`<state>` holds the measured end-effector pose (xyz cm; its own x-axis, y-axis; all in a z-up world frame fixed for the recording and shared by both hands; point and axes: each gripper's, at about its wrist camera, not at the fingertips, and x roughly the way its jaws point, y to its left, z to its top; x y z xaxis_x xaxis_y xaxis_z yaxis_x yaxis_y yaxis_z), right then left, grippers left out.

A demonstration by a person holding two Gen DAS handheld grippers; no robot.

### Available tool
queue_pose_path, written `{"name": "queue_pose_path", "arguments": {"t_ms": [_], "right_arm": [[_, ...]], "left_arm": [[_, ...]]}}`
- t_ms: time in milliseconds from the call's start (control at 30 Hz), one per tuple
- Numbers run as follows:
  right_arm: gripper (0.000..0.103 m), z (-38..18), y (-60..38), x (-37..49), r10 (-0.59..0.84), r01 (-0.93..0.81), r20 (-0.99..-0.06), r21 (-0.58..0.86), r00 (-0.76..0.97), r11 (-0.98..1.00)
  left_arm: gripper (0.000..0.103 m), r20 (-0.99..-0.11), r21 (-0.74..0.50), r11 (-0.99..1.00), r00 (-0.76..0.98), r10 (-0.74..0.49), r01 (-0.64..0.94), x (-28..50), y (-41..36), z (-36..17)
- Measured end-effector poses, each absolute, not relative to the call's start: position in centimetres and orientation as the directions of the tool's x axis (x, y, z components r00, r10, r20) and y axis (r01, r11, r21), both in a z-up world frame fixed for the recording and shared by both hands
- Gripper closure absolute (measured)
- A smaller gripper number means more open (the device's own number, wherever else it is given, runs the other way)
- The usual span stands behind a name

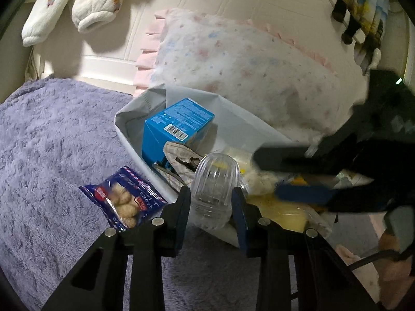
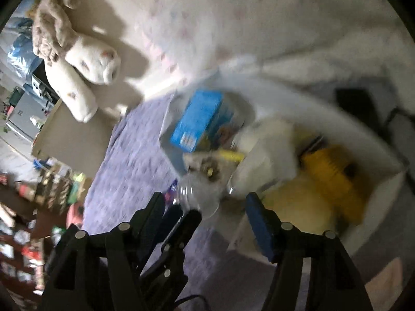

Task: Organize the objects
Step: 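Carry the clear bottle into the white bin and open the right gripper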

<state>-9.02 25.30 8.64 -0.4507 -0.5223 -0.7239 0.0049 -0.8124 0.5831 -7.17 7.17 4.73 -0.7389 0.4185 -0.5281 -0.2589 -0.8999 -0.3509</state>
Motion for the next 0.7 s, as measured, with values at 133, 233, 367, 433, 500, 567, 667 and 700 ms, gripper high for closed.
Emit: {"name": "queue_pose_path", "arguments": {"t_ms": [133,233,367,433,500,567,667,700], "right_arm": [[0.051,6.3,23.9,-10.1,-0.590,0.020,-0.723,0.626,-0.360,-0.779],[0.051,4.7,22.6,-11.5,-0.642,0.048,-0.711,0.659,-0.285,-0.751],[0.055,2.5,23.1,-13.1,-0.707,-0.038,-0.651,0.743,-0.275,-0.669],[0.057,2.6,23.8,-13.3,-0.706,-0.072,-0.620,0.766,-0.341,-0.638],[0.059,3.1,24.5,-13.5,-0.696,-0.085,-0.586,0.787,-0.416,-0.611],[0.062,3.6,25.6,-13.3,-0.670,-0.083,-0.535,0.809,-0.514,-0.582],[0.063,4.1,26.8,-13.1,-0.617,-0.053,-0.471,0.819,-0.630,-0.571],[0.064,4.4,27.0,-13.0,-0.586,-0.037,-0.458,0.808,-0.669,-0.588]], "left_arm": [[0.077,-0.533,-0.343,-0.903,-0.738,0.414,-0.259,-7.2,7.1,4.6],[0.080,-0.546,-0.323,-0.917,-0.745,0.384,-0.237,-7.3,7.0,4.6],[0.086,-0.555,-0.317,-0.923,-0.746,0.367,-0.219,-7.5,6.5,4.3],[0.089,-0.545,-0.334,-0.913,-0.742,0.389,-0.234,-7.4,6.3,4.4],[0.087,-0.549,-0.303,-0.923,-0.748,0.372,-0.237,-7.0,6.5,4.8],[0.083,-0.557,-0.252,-0.944,-0.765,0.322,-0.214,-6.6,6.7,5.1],[0.083,-0.585,-0.232,-0.959,-0.764,0.272,-0.164,-6.2,6.3,5.0],[0.083,-0.592,-0.234,-0.961,-0.762,0.263,-0.150,-5.9,6.2,5.0]]}}
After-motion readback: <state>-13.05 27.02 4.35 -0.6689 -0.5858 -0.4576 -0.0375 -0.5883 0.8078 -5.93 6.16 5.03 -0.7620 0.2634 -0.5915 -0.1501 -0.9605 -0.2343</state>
